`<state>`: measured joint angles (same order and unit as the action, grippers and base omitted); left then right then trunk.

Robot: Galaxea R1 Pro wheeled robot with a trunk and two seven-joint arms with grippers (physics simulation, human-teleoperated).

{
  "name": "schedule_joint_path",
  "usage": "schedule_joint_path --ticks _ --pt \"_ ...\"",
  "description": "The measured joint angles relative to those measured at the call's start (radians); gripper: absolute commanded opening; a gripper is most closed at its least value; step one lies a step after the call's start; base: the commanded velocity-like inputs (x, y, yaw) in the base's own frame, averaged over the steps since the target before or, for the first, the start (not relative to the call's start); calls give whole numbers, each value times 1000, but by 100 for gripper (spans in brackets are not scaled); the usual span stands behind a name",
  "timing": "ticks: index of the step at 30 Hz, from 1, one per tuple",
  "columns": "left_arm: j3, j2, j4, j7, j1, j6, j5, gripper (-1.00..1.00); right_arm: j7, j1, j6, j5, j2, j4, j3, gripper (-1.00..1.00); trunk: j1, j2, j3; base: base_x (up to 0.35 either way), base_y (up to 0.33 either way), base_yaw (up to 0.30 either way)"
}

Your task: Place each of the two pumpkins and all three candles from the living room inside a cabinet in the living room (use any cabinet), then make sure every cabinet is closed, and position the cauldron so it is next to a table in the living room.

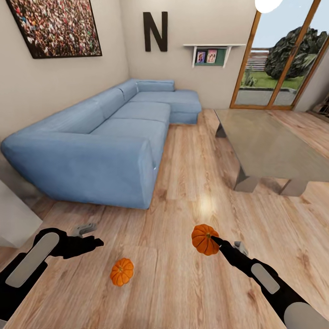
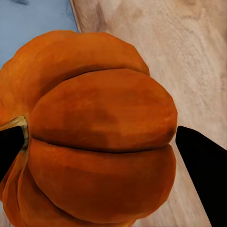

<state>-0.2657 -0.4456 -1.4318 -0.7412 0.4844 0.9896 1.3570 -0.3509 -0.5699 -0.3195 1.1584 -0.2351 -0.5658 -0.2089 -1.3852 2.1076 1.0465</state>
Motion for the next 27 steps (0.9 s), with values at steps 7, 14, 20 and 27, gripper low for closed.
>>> schedule_joint_path --ticks 7,14,20,27 --pt "2 0 -3 -1 0 0 0 100 1 0 0 -1 0 0 0 -100 0 0 11 201 -104 -39" --pt "2 0 -3 -1 1 0 -1 100 1 0 2 -1 0 0 -1 -100 0 0 13 259 -72 -5" --pt "3 0 1 -1 0 0 -1 100 1 0 2 0 0 -1 -1 -100 0 0 13 170 -21 0" --pt "3 0 4 -1 0 0 -1 100 4 0 1 -3 0 -2 -2 -100 0 0 13 78 35 0"
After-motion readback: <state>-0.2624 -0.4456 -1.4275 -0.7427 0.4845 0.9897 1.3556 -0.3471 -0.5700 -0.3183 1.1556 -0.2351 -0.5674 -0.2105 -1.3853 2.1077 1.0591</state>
